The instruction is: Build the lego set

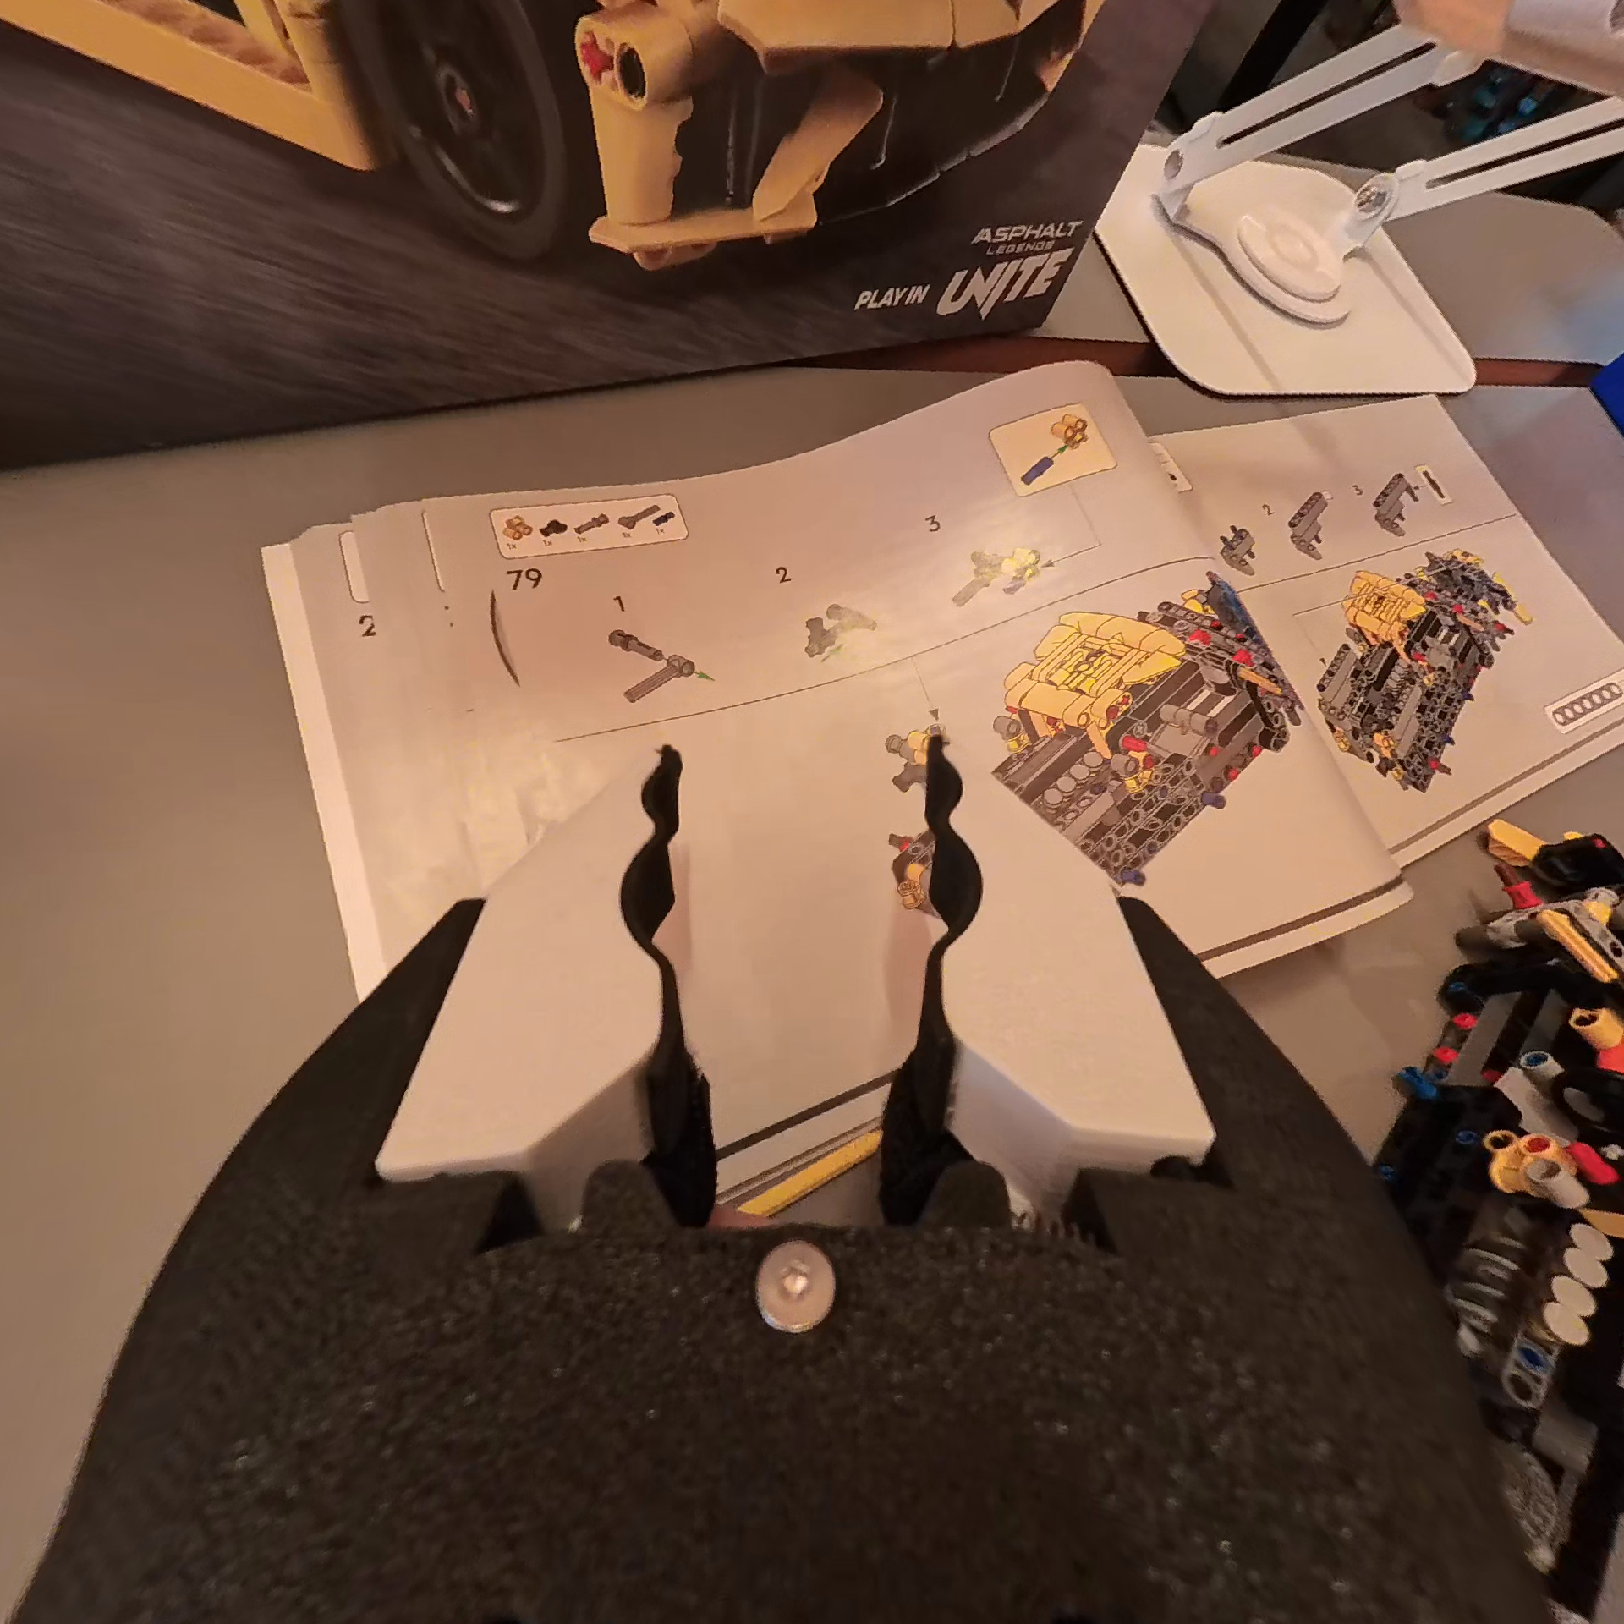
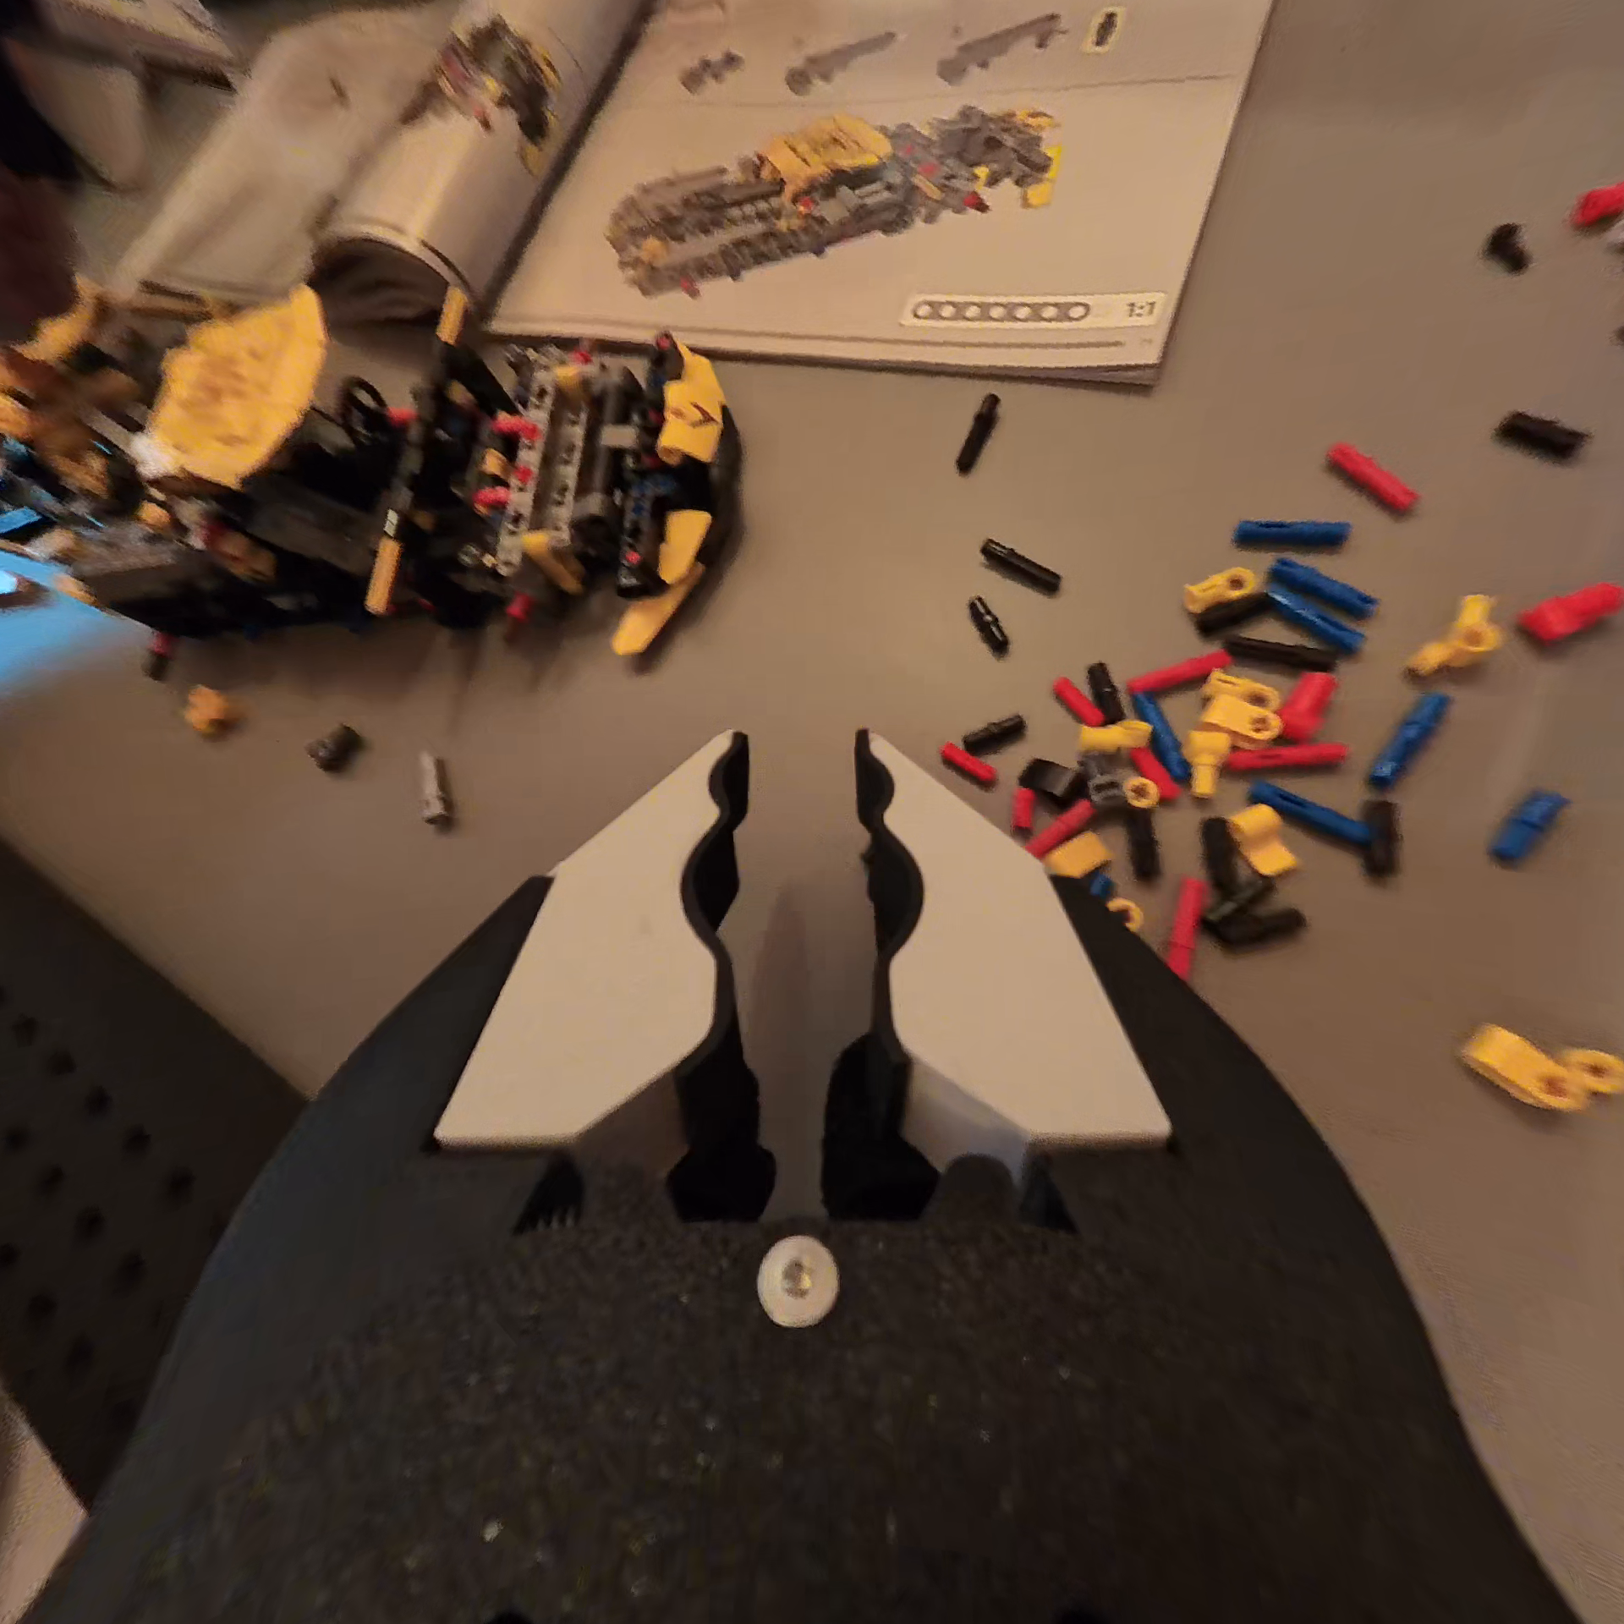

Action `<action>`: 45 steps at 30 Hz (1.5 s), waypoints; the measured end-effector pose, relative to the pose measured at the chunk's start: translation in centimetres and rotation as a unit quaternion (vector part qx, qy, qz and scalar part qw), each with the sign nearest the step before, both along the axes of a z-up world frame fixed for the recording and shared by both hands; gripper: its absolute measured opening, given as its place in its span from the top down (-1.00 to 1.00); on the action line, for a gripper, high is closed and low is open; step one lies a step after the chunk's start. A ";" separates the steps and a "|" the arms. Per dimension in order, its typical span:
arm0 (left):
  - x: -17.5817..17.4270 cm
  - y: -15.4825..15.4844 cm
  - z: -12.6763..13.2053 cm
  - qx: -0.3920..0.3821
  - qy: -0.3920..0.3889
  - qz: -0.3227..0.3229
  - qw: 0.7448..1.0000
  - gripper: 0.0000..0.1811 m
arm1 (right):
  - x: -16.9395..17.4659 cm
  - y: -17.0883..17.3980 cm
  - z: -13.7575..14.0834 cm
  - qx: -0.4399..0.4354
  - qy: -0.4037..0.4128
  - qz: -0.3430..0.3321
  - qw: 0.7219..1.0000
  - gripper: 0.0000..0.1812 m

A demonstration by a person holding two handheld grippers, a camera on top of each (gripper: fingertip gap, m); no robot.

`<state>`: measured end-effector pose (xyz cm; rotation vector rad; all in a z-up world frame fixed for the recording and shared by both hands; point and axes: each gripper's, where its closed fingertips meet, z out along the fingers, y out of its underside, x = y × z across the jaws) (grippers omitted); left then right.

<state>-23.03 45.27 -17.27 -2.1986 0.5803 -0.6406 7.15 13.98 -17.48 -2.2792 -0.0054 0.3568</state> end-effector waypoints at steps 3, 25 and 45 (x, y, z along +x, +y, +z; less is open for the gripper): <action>-0.1 0.0 -0.3 -0.005 0.004 0.001 1.000 0.37 | -0.5 0.4 -0.1 0.013 0.037 -0.005 0.999 0.74; -0.1 0.0 -0.5 -0.008 0.003 0.002 1.000 0.38 | 2.0 0.5 -0.1 0.014 -0.029 -0.032 0.999 0.73; 1.0 -0.7 1.7 0.035 0.010 -0.008 0.999 0.38 | 7.7 -2.9 2.6 0.060 -0.146 -0.156 0.975 0.74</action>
